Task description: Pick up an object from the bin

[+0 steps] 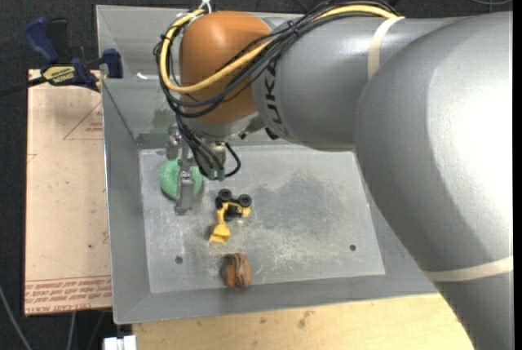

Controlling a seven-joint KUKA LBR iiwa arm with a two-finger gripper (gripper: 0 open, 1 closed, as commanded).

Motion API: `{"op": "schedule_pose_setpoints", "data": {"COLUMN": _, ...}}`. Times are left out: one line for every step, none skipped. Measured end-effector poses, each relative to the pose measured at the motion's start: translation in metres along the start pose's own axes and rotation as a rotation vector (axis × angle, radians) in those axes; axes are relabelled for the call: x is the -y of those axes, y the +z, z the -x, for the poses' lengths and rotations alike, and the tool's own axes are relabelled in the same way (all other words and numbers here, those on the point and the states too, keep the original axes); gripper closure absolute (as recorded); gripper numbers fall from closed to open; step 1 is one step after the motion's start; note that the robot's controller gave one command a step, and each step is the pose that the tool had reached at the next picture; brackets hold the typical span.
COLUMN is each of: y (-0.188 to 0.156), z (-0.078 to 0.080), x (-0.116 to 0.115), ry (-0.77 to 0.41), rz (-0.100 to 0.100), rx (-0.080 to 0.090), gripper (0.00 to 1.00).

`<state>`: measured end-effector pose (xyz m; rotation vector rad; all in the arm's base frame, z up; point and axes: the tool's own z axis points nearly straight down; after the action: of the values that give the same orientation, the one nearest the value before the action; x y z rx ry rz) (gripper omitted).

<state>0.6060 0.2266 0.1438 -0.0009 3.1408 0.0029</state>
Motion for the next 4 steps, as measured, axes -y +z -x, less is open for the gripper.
{"op": "schedule_pose_setpoints", "data": {"y": 0.066, "z": 0.023, "x": 0.029, "ry": -0.018, "rz": 0.002, "rx": 0.007, "gripper": 0.00}}
{"op": "schedule_pose_setpoints", "data": {"y": 0.059, "z": 0.022, "x": 0.035, "ry": -0.053, "rz": 0.000, "rx": 0.002, "gripper": 0.00}}
{"op": "schedule_pose_setpoints", "data": {"y": 0.045, "z": 0.013, "x": 0.030, "ry": 0.088, "rz": 0.000, "rx": 0.000, "gripper": 0.00}}
{"op": "schedule_pose_setpoints", "data": {"y": 0.069, "z": 0.023, "x": 0.034, "ry": -0.143, "rz": 0.000, "rx": 0.006, "gripper": 0.00}}
